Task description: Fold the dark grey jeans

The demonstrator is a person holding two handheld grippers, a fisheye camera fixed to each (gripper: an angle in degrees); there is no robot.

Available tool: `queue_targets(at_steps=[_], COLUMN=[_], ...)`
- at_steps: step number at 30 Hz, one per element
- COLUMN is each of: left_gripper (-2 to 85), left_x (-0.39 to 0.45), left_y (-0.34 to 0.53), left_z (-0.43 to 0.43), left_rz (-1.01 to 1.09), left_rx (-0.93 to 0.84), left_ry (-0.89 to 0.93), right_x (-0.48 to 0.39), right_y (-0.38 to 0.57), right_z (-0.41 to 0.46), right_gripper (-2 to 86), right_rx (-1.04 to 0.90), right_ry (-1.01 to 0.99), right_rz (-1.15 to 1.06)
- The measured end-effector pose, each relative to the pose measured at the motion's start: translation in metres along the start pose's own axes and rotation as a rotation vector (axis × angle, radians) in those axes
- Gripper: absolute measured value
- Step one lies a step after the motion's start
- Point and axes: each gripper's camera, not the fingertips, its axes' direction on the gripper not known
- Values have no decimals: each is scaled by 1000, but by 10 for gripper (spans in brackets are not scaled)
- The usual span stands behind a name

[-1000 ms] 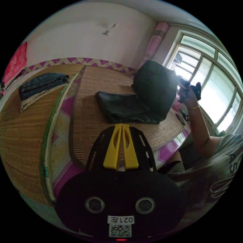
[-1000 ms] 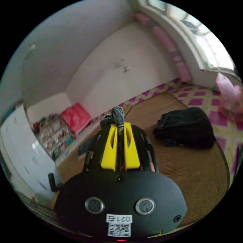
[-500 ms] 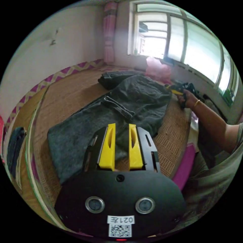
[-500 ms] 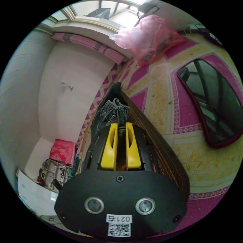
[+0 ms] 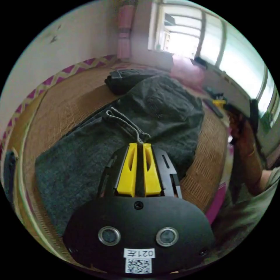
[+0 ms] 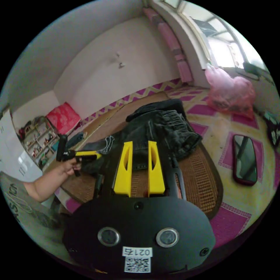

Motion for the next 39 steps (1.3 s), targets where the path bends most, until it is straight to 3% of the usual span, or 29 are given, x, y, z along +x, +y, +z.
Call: queue_targets(at_steps=[5,12,14,16,19,22,29,32,35,39], left_gripper=[-3,-6,-6,-6,-6,-6,-2,2,-2,26], left_x=[-91,-269,-320,-388,-434,-459,-476,-457,-417,-390], left_y=[14,126,164,201,230,244,247,243,221,159], left_z=[-136,-368,-391,-386,-363,-364,-379,-406,-431,-397], left_rz=[-181,-463,-594,-739,-827,-874,-873,-805,-630,-333], left_rx=[294,529,517,388,299,319,323,378,433,335], left_ry=[35,-314,-376,-322,-311,-249,-186,-293,-520,-365], right_x=[-63,-105,-108,-111,-111,-101,-45,-41,-53,-78], right_y=[7,17,19,20,18,11,-17,-51,-98,-156], right_z=[31,58,61,68,75,72,52,63,88,153], right_gripper=[83,78,75,72,72,78,101,98,86,78], right_rx=[-102,-161,-165,-180,-203,-198,-96,-84,-104,-210], right_ry=[38,-36,-49,-50,-47,-48,-4,54,132,322], right_rz=[-217,-240,-218,-190,-149,-58,154,2,-246,-654])
